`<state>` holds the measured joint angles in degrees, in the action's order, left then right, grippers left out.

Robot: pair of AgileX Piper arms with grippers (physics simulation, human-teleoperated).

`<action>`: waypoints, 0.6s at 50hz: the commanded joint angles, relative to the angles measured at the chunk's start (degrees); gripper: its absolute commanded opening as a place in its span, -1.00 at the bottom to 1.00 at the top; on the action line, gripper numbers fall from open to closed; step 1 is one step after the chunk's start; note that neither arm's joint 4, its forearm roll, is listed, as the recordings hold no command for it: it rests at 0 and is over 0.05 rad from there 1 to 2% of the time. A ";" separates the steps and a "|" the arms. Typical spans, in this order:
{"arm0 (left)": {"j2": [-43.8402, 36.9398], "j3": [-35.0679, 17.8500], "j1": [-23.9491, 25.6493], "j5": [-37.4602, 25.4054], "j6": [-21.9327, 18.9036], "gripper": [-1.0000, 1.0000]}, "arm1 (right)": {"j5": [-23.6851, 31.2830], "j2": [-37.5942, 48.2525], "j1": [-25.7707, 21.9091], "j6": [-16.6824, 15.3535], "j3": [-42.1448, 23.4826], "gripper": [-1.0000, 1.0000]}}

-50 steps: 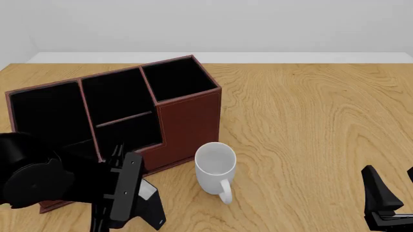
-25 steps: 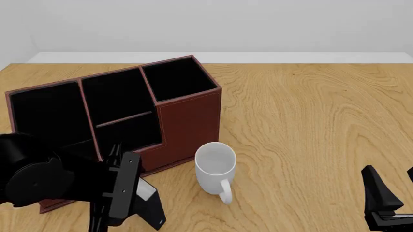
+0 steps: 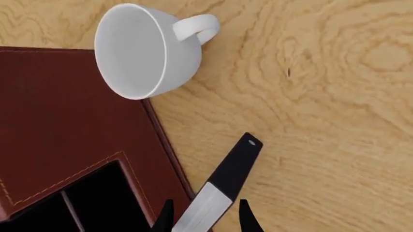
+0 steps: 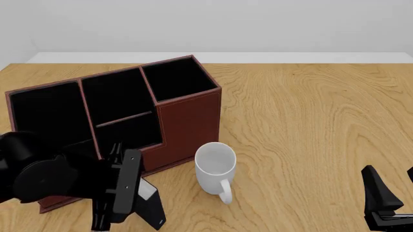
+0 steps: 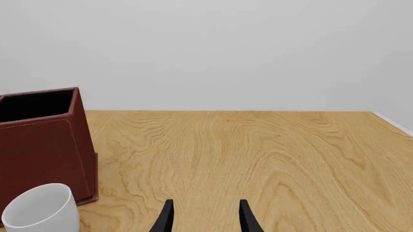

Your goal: Pick up the book and place it in the front compartment of the caddy.

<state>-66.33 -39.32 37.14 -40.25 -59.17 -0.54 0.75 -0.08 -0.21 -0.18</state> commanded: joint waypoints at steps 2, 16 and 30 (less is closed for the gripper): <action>-2.34 1.02 -0.90 -0.68 0.77 1.00 | 0.00 0.00 0.00 0.01 0.00 1.00; -1.76 1.53 0.87 0.34 1.86 -1.00 | 0.00 0.00 -0.01 0.00 0.00 1.00; 0.27 -0.92 3.68 -3.11 5.86 -1.00 | 0.00 -0.01 0.00 -0.01 0.00 1.00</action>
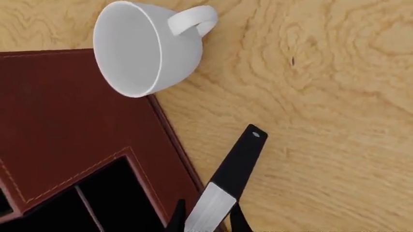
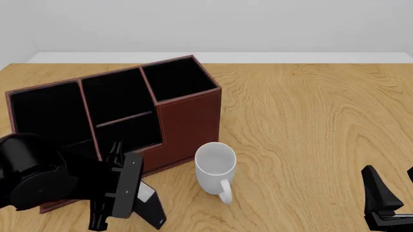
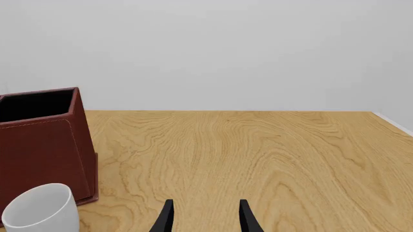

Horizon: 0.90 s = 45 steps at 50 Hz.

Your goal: Pick up the book and place it in the front compartment of the caddy.

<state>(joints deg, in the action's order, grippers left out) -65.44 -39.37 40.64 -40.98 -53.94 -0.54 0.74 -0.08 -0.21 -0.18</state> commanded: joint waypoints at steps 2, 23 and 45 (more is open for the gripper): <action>0.27 -0.58 1.11 -2.85 1.26 -1.00 | 0.00 0.02 0.00 -0.01 0.00 1.00; 2.26 -8.13 2.78 -8.21 8.31 -1.00 | 0.00 0.00 0.00 0.01 0.00 1.00; 4.62 -12.82 -0.47 -11.39 7.30 -1.00 | 0.00 -0.01 -0.01 0.01 0.00 1.00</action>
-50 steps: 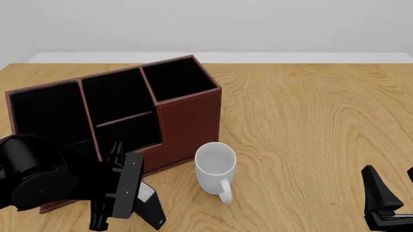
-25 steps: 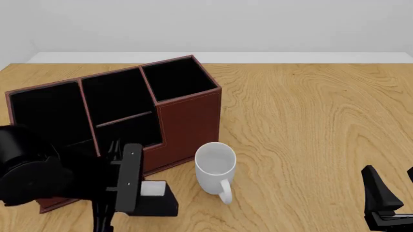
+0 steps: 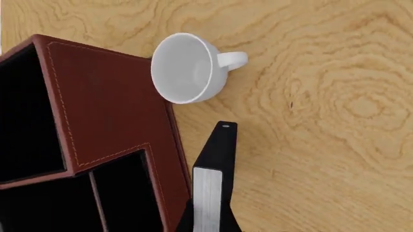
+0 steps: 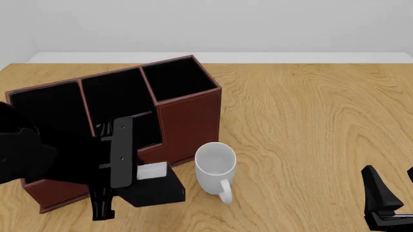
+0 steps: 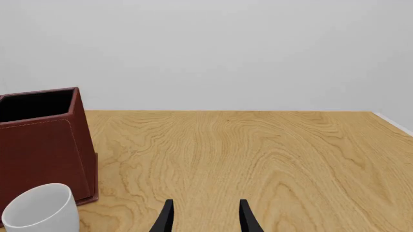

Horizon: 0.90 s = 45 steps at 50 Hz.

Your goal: Pick up the book and place it in the front compartment of the caddy.

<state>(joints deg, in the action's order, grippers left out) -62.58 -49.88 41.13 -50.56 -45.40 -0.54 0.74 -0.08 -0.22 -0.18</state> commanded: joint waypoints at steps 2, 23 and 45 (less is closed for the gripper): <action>1.98 -2.34 -1.10 -1.94 -1.48 -1.00 | 0.00 0.01 -0.01 0.00 0.00 1.00; 4.60 -2.11 -1.82 -2.93 -2.99 -1.00 | 0.00 0.00 0.00 0.01 0.00 1.00; 9.63 -6.14 -5.44 -6.61 -6.65 -1.00 | 0.00 0.00 0.00 0.00 0.00 1.00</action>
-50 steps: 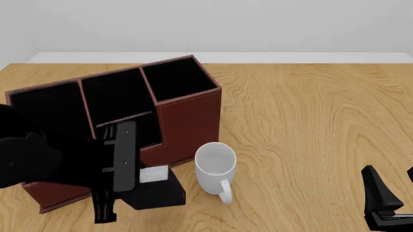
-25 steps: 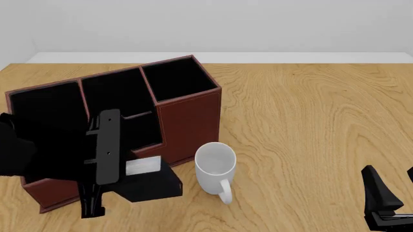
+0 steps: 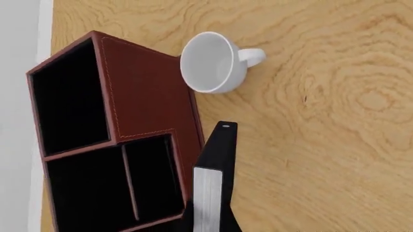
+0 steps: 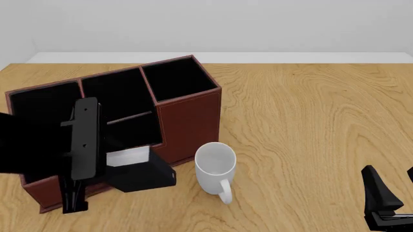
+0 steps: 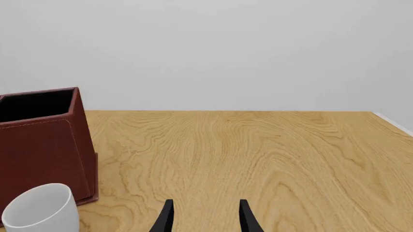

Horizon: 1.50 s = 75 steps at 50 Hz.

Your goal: Pick up the book and place it in the front compartment of the caddy.

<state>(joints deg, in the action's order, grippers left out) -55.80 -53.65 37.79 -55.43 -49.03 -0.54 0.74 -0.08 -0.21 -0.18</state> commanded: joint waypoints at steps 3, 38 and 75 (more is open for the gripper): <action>4.40 -3.70 -3.46 -3.07 -4.09 -1.00 | 0.00 -0.02 0.00 0.00 0.00 1.00; 11.28 -12.31 -11.27 -7.14 -10.35 -1.00 | 0.00 0.00 -0.01 0.00 0.00 1.00; -0.46 -26.24 -19.33 -7.37 -17.66 -1.00 | 0.00 -0.01 -0.01 0.00 0.00 1.00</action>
<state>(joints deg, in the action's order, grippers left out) -52.67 -74.81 19.49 -62.67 -64.72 -0.54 0.74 -0.08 -0.21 -0.18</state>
